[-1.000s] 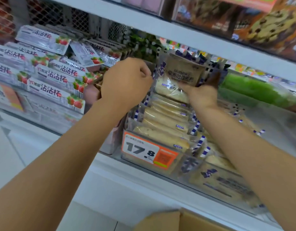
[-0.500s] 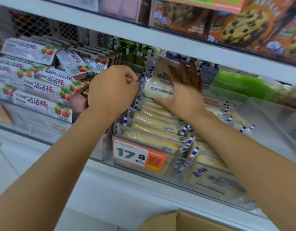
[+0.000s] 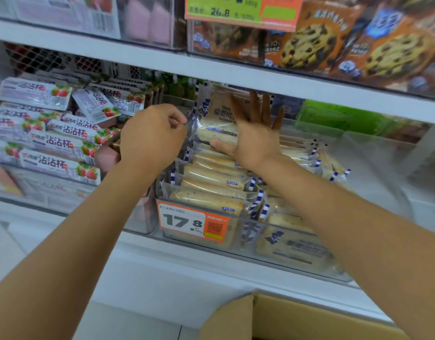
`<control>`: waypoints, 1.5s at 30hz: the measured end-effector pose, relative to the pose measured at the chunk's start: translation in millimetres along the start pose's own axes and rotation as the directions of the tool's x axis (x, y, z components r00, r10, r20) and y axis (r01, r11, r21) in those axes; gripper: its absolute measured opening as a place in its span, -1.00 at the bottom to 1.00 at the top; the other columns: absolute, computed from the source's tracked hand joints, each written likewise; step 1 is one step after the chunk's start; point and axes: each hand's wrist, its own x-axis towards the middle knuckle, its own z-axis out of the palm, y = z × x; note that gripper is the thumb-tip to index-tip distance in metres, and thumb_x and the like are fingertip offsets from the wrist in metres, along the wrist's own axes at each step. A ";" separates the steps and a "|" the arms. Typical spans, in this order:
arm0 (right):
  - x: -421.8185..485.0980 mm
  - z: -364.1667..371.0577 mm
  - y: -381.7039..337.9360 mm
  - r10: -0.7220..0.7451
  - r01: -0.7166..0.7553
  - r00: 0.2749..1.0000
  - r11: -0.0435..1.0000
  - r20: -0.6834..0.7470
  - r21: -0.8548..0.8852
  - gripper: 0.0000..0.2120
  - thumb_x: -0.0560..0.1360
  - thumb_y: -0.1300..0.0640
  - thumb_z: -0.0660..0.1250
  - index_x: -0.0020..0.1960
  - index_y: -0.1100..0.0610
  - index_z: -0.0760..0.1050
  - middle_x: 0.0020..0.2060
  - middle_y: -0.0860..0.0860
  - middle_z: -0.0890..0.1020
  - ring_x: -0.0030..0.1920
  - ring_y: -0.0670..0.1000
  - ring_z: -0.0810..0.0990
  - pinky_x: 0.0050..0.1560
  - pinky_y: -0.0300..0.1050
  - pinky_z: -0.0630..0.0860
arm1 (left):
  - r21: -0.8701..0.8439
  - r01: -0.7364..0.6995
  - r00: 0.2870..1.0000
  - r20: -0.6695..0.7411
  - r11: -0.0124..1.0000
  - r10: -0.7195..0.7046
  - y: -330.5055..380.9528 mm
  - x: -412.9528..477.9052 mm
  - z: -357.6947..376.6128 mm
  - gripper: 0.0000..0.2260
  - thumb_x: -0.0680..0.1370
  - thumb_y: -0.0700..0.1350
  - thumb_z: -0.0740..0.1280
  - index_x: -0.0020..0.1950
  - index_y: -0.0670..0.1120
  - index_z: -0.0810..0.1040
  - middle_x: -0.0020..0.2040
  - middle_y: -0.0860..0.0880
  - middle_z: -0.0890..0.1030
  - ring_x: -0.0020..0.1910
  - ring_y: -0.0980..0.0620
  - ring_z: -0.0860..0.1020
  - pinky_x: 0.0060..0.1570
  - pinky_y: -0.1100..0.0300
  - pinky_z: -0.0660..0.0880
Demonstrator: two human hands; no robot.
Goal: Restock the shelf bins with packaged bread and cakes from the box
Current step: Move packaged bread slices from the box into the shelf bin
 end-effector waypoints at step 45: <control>-406.7 114.6 87.7 -0.488 0.243 0.688 0.853 0.537 0.463 -0.55 0.53 0.28 0.27 0.40 0.05 0.40 0.43 0.05 0.40 0.49 0.10 0.24 0.44 0.06 0.13 | 0.171 0.404 0.397 0.852 0.898 -0.341 97.4 -337.9 71.3 -0.52 0.57 -0.26 0.33 0.48 -0.08 0.36 0.35 -0.05 0.49 0.23 0.04 0.51 0.15 0.21 0.45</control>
